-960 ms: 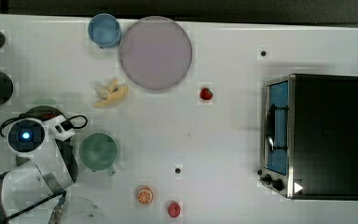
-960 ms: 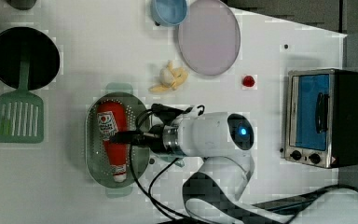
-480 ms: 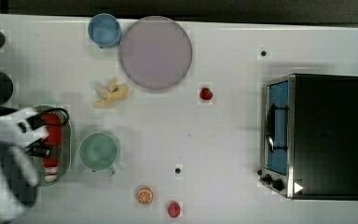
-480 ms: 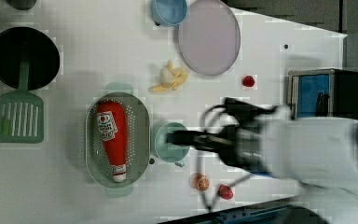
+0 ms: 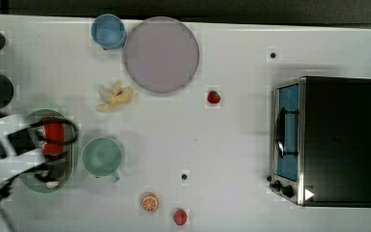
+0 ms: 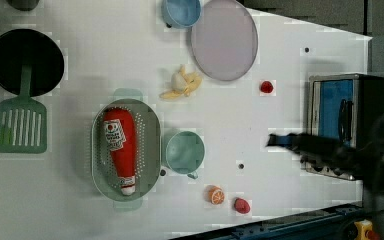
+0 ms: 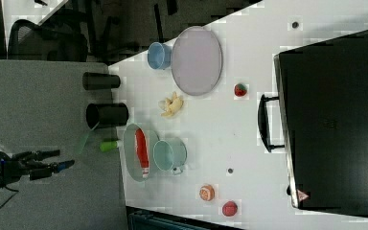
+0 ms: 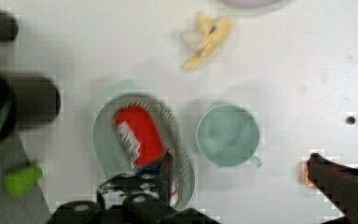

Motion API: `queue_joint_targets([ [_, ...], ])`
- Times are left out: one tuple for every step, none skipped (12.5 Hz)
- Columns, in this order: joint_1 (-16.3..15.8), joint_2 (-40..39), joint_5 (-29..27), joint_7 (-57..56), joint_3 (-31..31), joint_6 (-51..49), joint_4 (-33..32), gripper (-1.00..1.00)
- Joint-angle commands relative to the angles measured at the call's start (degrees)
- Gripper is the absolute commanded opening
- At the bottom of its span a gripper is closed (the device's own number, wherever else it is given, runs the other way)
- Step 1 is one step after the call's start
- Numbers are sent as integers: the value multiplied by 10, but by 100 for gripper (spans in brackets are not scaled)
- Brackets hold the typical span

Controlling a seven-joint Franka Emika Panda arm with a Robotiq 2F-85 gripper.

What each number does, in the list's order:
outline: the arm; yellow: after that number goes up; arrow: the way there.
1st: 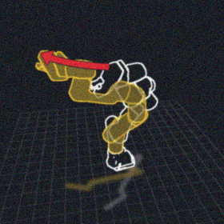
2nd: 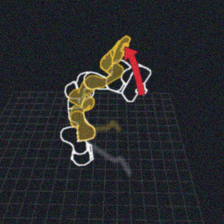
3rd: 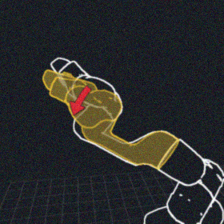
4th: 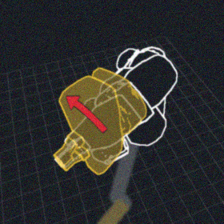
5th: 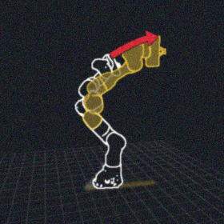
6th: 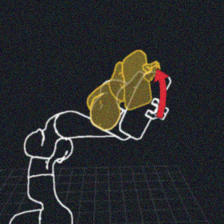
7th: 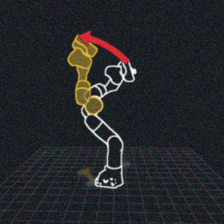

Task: Pick Ketchup from the table and place it in strainer.

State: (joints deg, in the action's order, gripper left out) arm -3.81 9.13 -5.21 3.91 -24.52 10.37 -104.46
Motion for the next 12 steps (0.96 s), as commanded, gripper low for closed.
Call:
queue_joint_targets([
  [53, -34, 0, 27, 99, -27, 7, 100],
  [57, -32, 2, 27, 127, -27, 11, 100],
  [59, -29, 2, 27, 154, -27, 13, 100],
  [61, -27, 2, 26, 180, -27, 13, 100],
  [61, -27, 4, 25, 202, -32, 13, 100],
  [62, -27, 8, 22, 221, -36, 13, 100],
  [62, -27, 14, 14, 235, -39, 13, 100],
  [62, -27, 21, -7, 244, -42, 13, 100],
  [62, -27, 32, -29, 248, -42, 13, 100],
  [62, -27, 43, -37, 249, -39, 13, 100],
  [61, -27, 50, -37, 249, -40, 13, 100],
  [61, -27, 50, -37, 249, -40, 12, 100],
])
